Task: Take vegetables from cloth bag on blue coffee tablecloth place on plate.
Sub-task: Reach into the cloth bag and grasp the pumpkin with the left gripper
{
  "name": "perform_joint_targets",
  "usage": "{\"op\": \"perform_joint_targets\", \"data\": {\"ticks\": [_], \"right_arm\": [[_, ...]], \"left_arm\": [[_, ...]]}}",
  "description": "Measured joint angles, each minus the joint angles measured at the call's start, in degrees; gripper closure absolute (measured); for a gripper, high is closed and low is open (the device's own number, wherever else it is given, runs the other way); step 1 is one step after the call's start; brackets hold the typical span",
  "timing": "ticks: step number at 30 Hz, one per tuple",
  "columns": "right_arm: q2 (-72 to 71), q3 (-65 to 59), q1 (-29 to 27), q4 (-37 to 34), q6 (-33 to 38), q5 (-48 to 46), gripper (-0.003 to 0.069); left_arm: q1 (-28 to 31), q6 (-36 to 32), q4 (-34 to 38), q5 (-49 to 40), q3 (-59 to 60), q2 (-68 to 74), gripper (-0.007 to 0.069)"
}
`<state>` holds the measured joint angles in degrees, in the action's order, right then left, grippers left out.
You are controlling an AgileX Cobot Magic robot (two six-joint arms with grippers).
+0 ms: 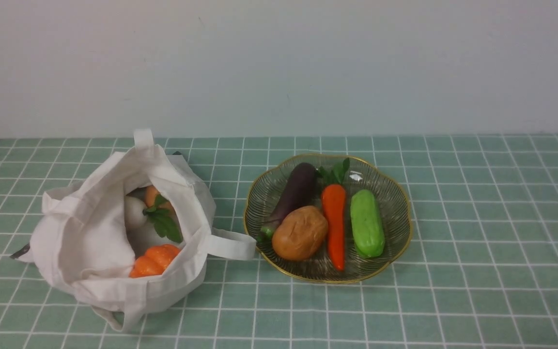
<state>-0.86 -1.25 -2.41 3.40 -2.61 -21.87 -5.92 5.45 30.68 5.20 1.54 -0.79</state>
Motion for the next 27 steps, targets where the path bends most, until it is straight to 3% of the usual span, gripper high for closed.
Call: {"op": "perform_joint_targets", "data": {"ticks": [3,7,12,15,19,27], "right_arm": [[0.0,0.0,0.0,0.0,0.0,0.0,0.0669],[0.0,0.0,0.0,0.0,0.0,0.0,0.0669],[0.0,0.0,0.0,0.0,0.0,0.0,0.0669],[0.0,0.0,0.0,0.0,-0.2,0.0,0.0669],[0.0,0.0,0.0,0.0,-1.2,0.0,0.0669],[0.0,0.0,0.0,0.0,-1.2,0.0,0.0669]], "left_arm": [[0.0,-0.4,-0.8,2.4,-4.6,0.1,0.0632],[0.0,-2.9,-5.9,-6.9,-16.4,5.6,0.0632],[0.0,-5.5,-12.3,-40.0,-34.4,28.6,0.0632],[0.0,-8.5,-13.7,-50.1,-40.1,40.8,0.0632],[0.0,-14.9,-14.2,-54.8,-45.1,53.5,0.0632],[-1.3,-29.9,-14.1,-54.5,-55.9,72.8,0.0632]]}}
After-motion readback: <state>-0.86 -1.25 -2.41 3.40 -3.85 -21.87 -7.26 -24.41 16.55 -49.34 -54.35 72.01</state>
